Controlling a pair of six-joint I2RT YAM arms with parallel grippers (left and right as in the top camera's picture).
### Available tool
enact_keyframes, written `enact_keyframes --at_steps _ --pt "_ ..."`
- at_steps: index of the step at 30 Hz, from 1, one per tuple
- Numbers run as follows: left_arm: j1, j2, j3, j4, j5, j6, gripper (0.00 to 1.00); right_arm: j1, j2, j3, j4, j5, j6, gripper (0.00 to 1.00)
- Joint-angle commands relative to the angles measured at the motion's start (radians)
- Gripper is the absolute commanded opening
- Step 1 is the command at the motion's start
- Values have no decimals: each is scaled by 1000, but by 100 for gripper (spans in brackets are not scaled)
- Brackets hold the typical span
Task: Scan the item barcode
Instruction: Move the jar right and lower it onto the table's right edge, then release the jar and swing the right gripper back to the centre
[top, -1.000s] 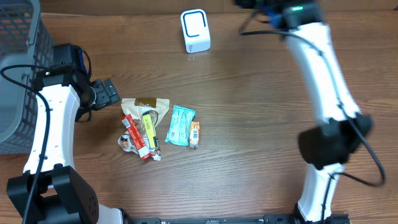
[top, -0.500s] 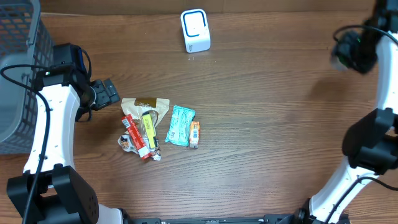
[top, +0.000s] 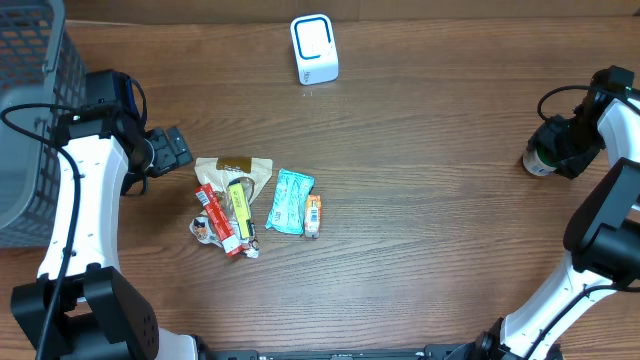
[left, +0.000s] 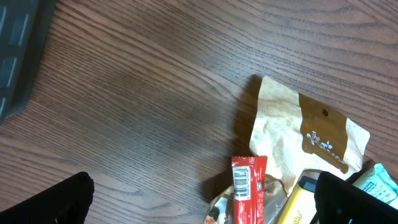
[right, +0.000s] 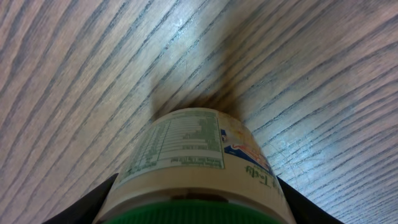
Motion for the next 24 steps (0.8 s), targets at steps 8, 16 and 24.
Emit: enact_keyframes --at_steps 8,16,24 --pt "-1 -3 19 0 4 19 100 -3 -14 35 -40 -4 0 100" --pt "-1 -3 19 0 4 19 100 0 -49 280 -226 -11 14 100" --pt "-1 -3 19 0 4 19 100 92 -112 352 -340 -246 -15 83"
